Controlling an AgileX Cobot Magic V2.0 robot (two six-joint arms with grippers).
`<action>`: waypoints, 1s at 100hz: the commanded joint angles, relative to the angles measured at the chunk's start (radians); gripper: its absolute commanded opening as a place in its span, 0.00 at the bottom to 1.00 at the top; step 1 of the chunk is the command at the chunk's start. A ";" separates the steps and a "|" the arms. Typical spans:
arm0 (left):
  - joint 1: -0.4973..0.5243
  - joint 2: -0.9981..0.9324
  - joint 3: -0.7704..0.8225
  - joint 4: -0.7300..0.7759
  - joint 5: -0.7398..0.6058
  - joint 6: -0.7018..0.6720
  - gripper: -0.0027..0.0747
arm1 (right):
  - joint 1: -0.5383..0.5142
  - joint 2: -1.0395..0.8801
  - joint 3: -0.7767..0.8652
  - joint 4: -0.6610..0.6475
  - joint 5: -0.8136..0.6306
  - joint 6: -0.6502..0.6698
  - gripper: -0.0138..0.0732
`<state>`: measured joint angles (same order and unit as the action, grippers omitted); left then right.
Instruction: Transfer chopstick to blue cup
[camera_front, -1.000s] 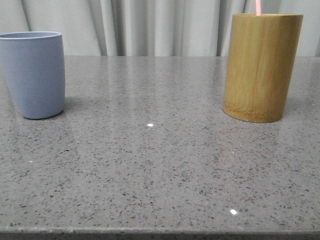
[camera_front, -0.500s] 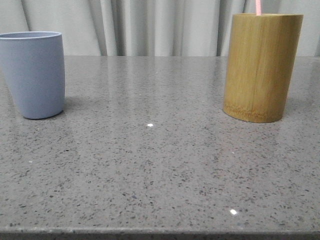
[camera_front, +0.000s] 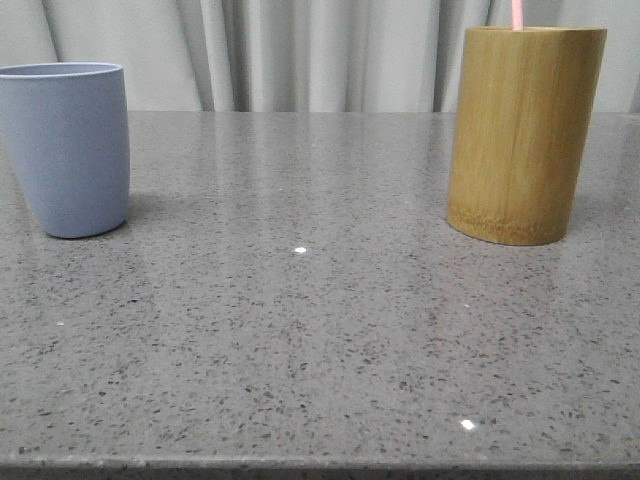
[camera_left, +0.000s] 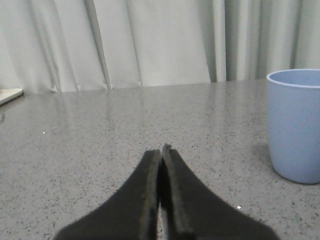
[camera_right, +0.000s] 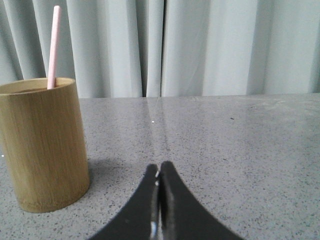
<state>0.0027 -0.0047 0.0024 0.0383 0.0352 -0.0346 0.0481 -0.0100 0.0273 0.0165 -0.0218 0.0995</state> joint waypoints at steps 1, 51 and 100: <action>0.004 -0.033 -0.007 -0.014 -0.092 -0.003 0.01 | -0.006 -0.021 -0.003 -0.010 -0.040 -0.004 0.09; 0.004 0.175 -0.370 -0.059 0.218 -0.003 0.01 | -0.005 0.184 -0.299 -0.010 0.308 -0.004 0.09; 0.004 0.572 -0.652 -0.117 0.331 -0.003 0.39 | -0.005 0.515 -0.615 -0.010 0.445 -0.006 0.31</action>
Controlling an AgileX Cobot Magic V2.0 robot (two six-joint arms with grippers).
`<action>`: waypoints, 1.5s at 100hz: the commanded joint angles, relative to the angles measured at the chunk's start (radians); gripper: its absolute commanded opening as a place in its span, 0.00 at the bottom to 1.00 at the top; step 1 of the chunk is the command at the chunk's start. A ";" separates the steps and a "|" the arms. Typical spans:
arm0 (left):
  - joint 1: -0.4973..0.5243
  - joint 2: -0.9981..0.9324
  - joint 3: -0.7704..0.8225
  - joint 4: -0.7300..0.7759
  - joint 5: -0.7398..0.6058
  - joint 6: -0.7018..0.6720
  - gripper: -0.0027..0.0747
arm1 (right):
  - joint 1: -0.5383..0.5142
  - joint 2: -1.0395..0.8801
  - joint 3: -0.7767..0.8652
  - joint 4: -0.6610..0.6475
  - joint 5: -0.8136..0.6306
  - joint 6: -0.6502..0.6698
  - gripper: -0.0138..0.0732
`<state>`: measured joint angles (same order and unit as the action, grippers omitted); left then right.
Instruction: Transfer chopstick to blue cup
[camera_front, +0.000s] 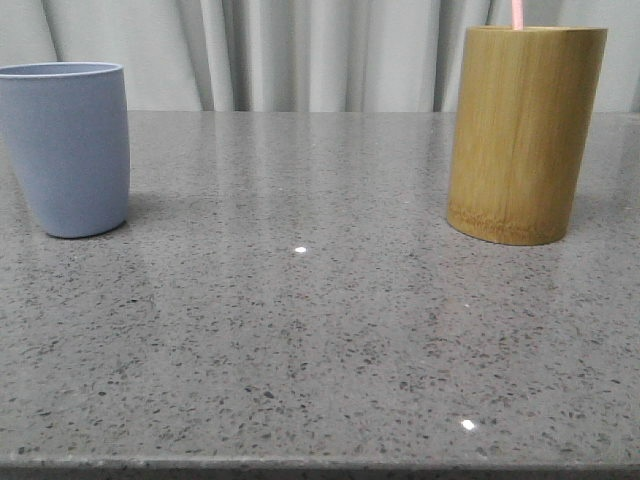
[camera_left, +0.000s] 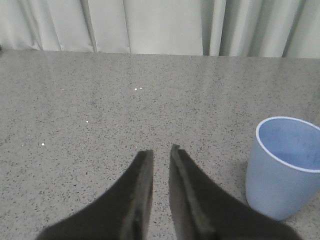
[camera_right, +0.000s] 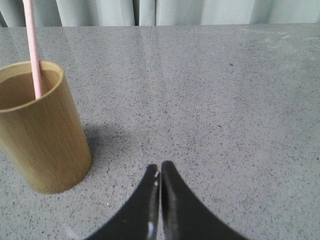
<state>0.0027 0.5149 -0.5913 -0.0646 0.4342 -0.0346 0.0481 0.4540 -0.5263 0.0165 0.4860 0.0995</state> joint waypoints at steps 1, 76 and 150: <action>0.004 0.060 -0.059 -0.014 -0.068 -0.003 0.40 | -0.005 0.055 -0.064 -0.010 -0.062 -0.006 0.33; 0.004 0.131 -0.116 -0.047 -0.066 -0.003 0.58 | -0.005 0.141 -0.093 -0.010 -0.065 -0.005 0.68; -0.146 0.631 -0.577 -0.099 0.334 0.001 0.58 | -0.005 0.141 -0.093 -0.010 -0.089 -0.005 0.68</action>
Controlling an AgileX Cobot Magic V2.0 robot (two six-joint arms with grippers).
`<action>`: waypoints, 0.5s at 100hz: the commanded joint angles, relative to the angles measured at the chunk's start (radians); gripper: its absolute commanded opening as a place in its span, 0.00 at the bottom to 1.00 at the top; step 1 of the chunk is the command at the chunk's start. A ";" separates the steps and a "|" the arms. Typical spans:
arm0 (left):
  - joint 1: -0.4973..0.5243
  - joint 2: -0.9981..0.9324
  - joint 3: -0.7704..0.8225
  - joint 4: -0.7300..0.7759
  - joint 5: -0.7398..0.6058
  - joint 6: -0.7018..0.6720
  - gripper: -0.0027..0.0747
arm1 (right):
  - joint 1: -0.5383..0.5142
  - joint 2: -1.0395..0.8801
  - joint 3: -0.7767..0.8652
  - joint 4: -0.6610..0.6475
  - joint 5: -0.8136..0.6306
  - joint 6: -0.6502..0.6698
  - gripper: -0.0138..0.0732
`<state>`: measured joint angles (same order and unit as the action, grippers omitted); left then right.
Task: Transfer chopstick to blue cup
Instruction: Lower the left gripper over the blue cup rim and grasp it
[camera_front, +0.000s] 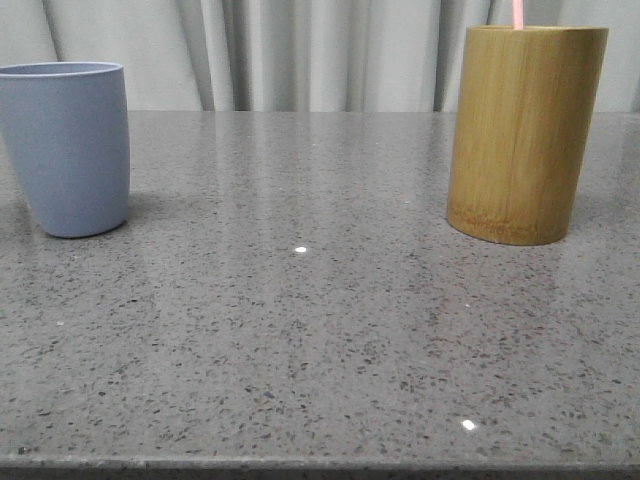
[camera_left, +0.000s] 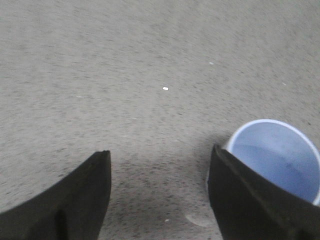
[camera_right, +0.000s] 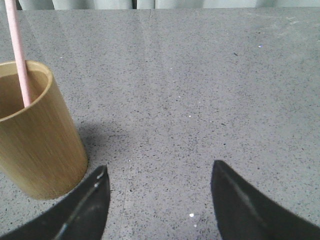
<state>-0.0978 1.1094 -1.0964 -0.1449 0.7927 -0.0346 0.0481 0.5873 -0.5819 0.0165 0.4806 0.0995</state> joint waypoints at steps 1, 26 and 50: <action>-0.052 0.046 -0.075 -0.018 -0.020 0.001 0.58 | -0.005 0.008 -0.038 -0.010 -0.083 -0.005 0.68; -0.113 0.208 -0.195 -0.018 0.098 0.001 0.58 | -0.005 0.008 -0.038 -0.010 -0.083 -0.005 0.68; -0.116 0.293 -0.234 -0.032 0.176 0.001 0.58 | -0.005 0.008 -0.038 -0.010 -0.083 -0.005 0.68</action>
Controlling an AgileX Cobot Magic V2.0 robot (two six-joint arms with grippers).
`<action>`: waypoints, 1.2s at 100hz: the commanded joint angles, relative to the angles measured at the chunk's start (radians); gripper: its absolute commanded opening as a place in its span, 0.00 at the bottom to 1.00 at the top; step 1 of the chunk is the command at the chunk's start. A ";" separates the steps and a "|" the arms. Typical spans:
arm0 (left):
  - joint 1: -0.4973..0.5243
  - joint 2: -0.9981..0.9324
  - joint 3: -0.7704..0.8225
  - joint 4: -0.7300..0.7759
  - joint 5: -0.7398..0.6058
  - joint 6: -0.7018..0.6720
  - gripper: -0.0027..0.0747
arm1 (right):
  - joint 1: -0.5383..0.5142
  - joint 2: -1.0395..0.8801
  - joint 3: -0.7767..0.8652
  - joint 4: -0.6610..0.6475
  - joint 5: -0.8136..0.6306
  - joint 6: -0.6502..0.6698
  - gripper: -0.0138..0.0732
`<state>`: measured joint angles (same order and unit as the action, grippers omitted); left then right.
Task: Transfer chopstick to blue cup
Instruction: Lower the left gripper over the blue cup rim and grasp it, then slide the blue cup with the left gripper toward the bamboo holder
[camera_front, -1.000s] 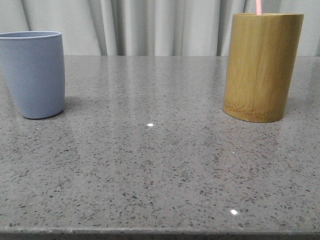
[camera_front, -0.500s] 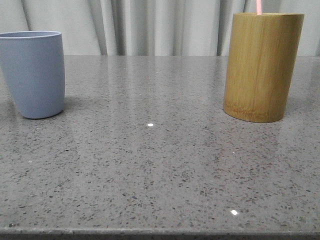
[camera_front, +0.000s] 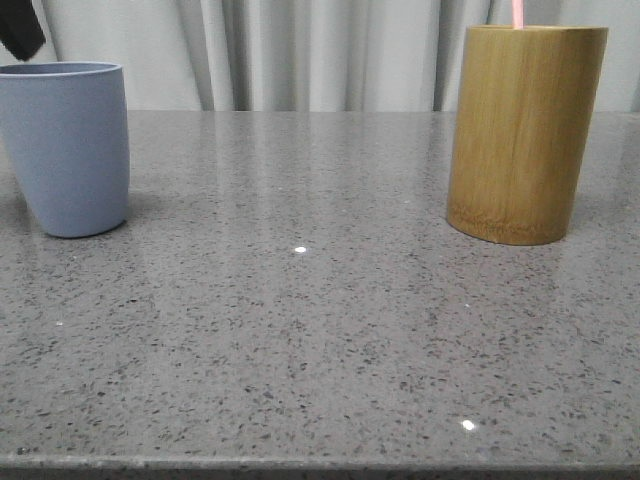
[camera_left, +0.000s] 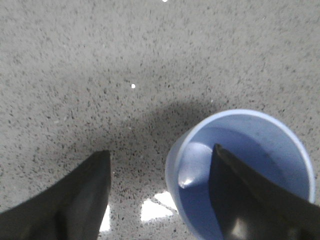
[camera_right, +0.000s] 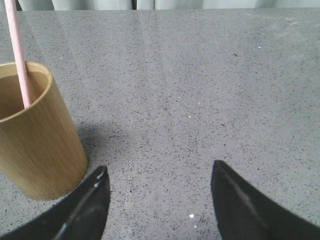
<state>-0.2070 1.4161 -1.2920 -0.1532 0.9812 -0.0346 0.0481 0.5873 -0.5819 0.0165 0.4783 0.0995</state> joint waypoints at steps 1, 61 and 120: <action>-0.007 -0.014 -0.038 -0.026 -0.012 0.001 0.58 | -0.005 0.008 -0.038 -0.010 -0.081 -0.005 0.68; -0.007 0.057 -0.040 -0.040 0.002 0.001 0.44 | -0.005 0.008 -0.038 -0.010 -0.081 -0.005 0.68; -0.007 0.057 -0.044 -0.051 -0.015 0.001 0.01 | -0.005 0.008 -0.038 -0.010 -0.081 -0.005 0.68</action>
<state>-0.2070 1.5056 -1.2992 -0.1744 1.0091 -0.0327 0.0481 0.5873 -0.5819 0.0165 0.4783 0.0995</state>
